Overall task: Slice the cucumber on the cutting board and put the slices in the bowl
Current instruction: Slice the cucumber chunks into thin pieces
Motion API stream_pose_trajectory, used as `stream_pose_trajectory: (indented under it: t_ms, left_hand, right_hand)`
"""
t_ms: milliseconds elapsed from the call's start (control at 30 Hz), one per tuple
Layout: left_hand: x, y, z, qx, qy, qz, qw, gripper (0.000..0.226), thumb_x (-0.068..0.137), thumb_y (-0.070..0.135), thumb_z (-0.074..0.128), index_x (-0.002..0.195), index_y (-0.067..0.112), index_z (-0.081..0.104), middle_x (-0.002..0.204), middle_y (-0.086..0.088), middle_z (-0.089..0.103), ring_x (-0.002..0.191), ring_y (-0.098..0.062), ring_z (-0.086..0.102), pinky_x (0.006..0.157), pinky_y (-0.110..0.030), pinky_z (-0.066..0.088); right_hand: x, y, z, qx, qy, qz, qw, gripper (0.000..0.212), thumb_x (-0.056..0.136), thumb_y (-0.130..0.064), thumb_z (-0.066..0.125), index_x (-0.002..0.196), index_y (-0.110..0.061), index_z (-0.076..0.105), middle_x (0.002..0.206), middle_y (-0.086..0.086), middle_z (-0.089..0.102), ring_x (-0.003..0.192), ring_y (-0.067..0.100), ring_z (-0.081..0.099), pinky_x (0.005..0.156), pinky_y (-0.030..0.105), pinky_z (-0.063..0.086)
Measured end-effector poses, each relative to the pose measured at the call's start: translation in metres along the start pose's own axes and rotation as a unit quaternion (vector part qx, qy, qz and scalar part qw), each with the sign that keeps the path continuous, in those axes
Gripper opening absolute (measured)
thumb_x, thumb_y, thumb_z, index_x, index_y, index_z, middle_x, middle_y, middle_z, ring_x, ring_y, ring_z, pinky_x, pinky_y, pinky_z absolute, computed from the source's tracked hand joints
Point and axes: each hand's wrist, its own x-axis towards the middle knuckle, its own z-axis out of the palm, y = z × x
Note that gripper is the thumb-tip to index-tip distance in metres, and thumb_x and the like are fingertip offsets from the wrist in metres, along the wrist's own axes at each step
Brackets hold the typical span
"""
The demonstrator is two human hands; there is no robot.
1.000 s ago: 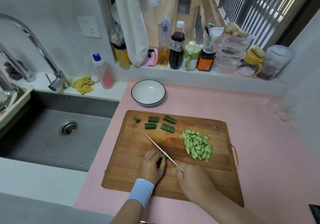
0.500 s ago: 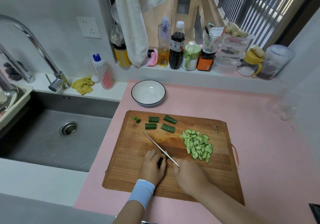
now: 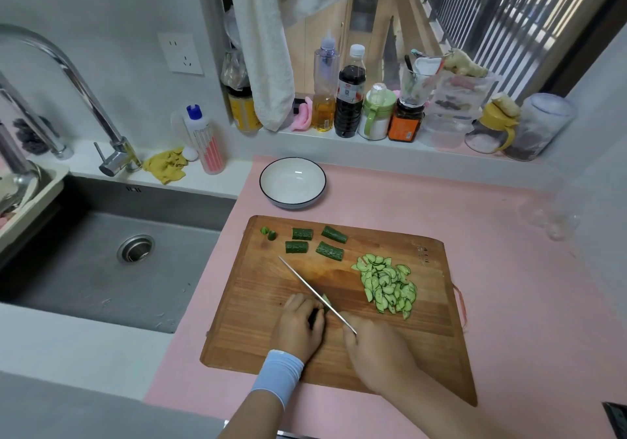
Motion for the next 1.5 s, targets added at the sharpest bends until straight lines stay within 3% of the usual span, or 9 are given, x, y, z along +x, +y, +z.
stream_pose_trajectory:
  t_ms: [133, 233, 333, 533, 800, 933, 1133, 1300, 1500]
  left_hand:
    - [0.0, 0.0, -0.002, 0.009, -0.004, 0.008, 1.0, 0.019, 0.071, -0.002, 0.076, 0.075, 0.011, 0.063, 0.078, 0.0, 0.058, 0.077, -0.013, 0.05, 0.08, -0.012, 0.037]
    - [0.0, 0.0, -0.002, 0.01, -0.003, 0.01, 1.0, 0.019, 0.072, -0.002, 0.077, 0.076, 0.011, 0.064, 0.08, 0.0, 0.059, 0.078, -0.011, 0.05, 0.085, -0.006, 0.032]
    - [0.0, -0.001, -0.001, 0.004, -0.009, 0.004, 1.0, 0.017, 0.073, -0.002, 0.076, 0.078, 0.011, 0.065, 0.083, 0.001, 0.06, 0.079, -0.011, 0.053, 0.087, -0.004, 0.032]
    - [-0.002, -0.002, 0.0, -0.002, -0.001, -0.003, 1.0, 0.004, 0.08, 0.009, 0.067, 0.082, 0.012, 0.068, 0.085, 0.003, 0.062, 0.08, -0.013, 0.057, 0.088, -0.005, 0.033]
    - [-0.004, 0.001, -0.001, 0.006, 0.012, 0.0, 1.0, 0.011, 0.084, 0.017, 0.058, 0.082, 0.011, 0.068, 0.084, 0.001, 0.06, 0.08, -0.013, 0.054, 0.086, -0.008, 0.035]
    - [-0.003, 0.0, 0.0, 0.009, 0.009, -0.007, 1.0, 0.002, 0.081, 0.011, 0.065, 0.08, 0.012, 0.067, 0.082, 0.002, 0.06, 0.078, -0.014, 0.055, 0.084, -0.008, 0.035]
    - [-0.002, -0.001, 0.0, 0.023, 0.008, -0.002, 1.0, 0.015, 0.073, 0.001, 0.075, 0.077, 0.012, 0.066, 0.079, 0.002, 0.06, 0.077, -0.014, 0.055, 0.082, -0.013, 0.039]
    - [-0.002, 0.0, -0.001, 0.02, 0.01, -0.003, 1.0, 0.018, 0.072, 0.001, 0.076, 0.074, 0.013, 0.064, 0.078, 0.002, 0.058, 0.074, -0.014, 0.053, 0.077, -0.014, 0.04]
    - [-0.002, -0.003, 0.001, 0.007, 0.011, -0.007, 1.0, 0.008, 0.077, 0.005, 0.071, 0.076, 0.012, 0.066, 0.08, 0.002, 0.06, 0.075, -0.015, 0.056, 0.08, -0.014, 0.039]
  right_hand:
    - [-0.013, 0.003, -0.007, 0.007, -0.004, -0.003, 1.0, 0.028, 0.102, -0.037, 0.037, 0.119, -0.037, 0.059, 0.085, -0.003, 0.068, 0.081, 0.021, 0.063, 0.066, 0.031, 0.041]
    - [-0.019, 0.005, -0.012, 0.005, -0.01, 0.004, 1.0, 0.024, 0.104, -0.035, 0.038, 0.104, -0.03, 0.061, 0.068, -0.01, 0.052, 0.082, 0.02, 0.061, 0.065, 0.028, 0.034]
    - [-0.017, 0.007, -0.011, 0.009, -0.012, 0.015, 1.0, 0.026, 0.104, -0.036, 0.038, 0.105, -0.027, 0.063, 0.062, -0.012, 0.044, 0.074, 0.018, 0.053, 0.066, 0.027, 0.033]
    - [0.004, 0.0, -0.002, 0.03, -0.037, 0.025, 0.999, 0.026, 0.102, -0.034, 0.038, 0.106, -0.029, 0.064, 0.087, -0.001, 0.071, 0.083, 0.023, 0.065, 0.067, 0.031, 0.045]
    - [0.018, -0.005, -0.002, 0.039, -0.046, 0.014, 0.998, 0.026, 0.101, -0.034, 0.039, 0.102, -0.029, 0.065, 0.085, 0.0, 0.071, 0.082, 0.026, 0.066, 0.072, 0.034, 0.051]
    - [0.015, -0.006, 0.0, 0.021, -0.03, 0.012, 0.999, 0.027, 0.101, -0.034, 0.039, 0.111, -0.03, 0.064, 0.091, 0.002, 0.072, 0.086, 0.027, 0.066, 0.07, 0.033, 0.049]
    - [-0.004, 0.001, 0.0, 0.006, -0.007, 0.009, 1.0, 0.034, 0.1, -0.037, 0.038, 0.129, -0.042, 0.055, 0.092, 0.0, 0.072, 0.087, 0.025, 0.066, 0.07, 0.033, 0.049]
    - [-0.013, 0.009, -0.004, -0.001, -0.007, 0.0, 1.0, 0.033, 0.102, -0.035, 0.038, 0.128, -0.036, 0.058, 0.097, -0.002, 0.07, 0.089, 0.023, 0.064, 0.067, 0.029, 0.038]
    - [-0.006, 0.007, -0.003, 0.02, -0.028, 0.021, 0.999, 0.028, 0.101, -0.035, 0.04, 0.117, -0.03, 0.062, 0.08, -0.005, 0.063, 0.076, 0.02, 0.058, 0.066, 0.028, 0.038]
